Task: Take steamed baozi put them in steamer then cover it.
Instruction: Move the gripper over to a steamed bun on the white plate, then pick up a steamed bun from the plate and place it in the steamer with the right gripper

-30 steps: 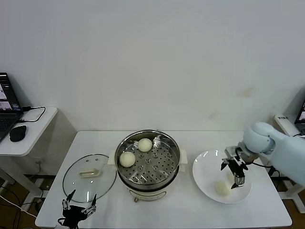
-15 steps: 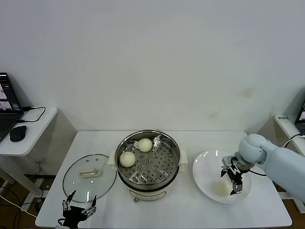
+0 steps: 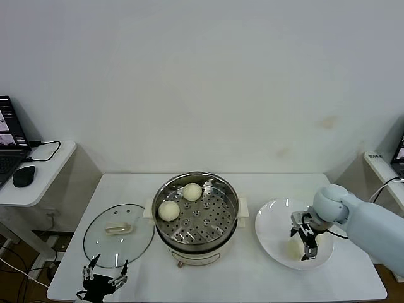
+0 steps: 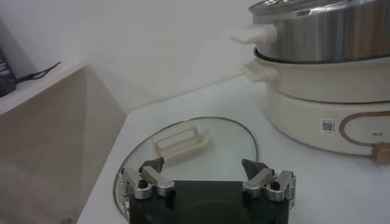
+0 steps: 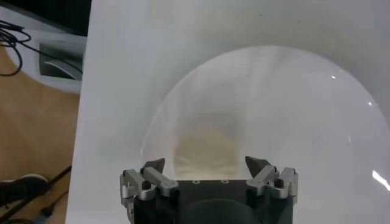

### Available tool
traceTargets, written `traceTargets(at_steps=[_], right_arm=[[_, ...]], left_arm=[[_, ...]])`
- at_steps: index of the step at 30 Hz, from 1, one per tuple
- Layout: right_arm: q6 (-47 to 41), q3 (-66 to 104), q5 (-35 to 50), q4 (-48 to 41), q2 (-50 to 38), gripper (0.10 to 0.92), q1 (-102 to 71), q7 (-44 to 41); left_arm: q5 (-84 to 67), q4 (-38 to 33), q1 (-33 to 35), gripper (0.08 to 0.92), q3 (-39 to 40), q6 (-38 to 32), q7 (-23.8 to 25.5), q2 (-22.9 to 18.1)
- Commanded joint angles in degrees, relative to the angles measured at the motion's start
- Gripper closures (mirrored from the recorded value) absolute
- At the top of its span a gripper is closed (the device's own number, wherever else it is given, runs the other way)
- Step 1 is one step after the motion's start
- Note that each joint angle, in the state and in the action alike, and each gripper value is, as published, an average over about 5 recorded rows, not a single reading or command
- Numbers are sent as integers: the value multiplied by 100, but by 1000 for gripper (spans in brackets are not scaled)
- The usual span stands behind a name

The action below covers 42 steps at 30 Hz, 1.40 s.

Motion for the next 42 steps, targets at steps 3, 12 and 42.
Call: traceTargets(at_steps=[3, 12, 42], right_arm=[[-152, 143, -31, -24, 25, 203, -181, 169], [-208, 270, -10, -39, 28, 203, -321, 309], [-246, 537, 211, 34, -143, 413, -315, 284]], left_arm=[[5, 8, -14, 177, 21, 1, 11, -3], [11, 26, -18, 177, 43, 0, 9, -5], [34, 66, -15, 177, 143, -24, -28, -52]])
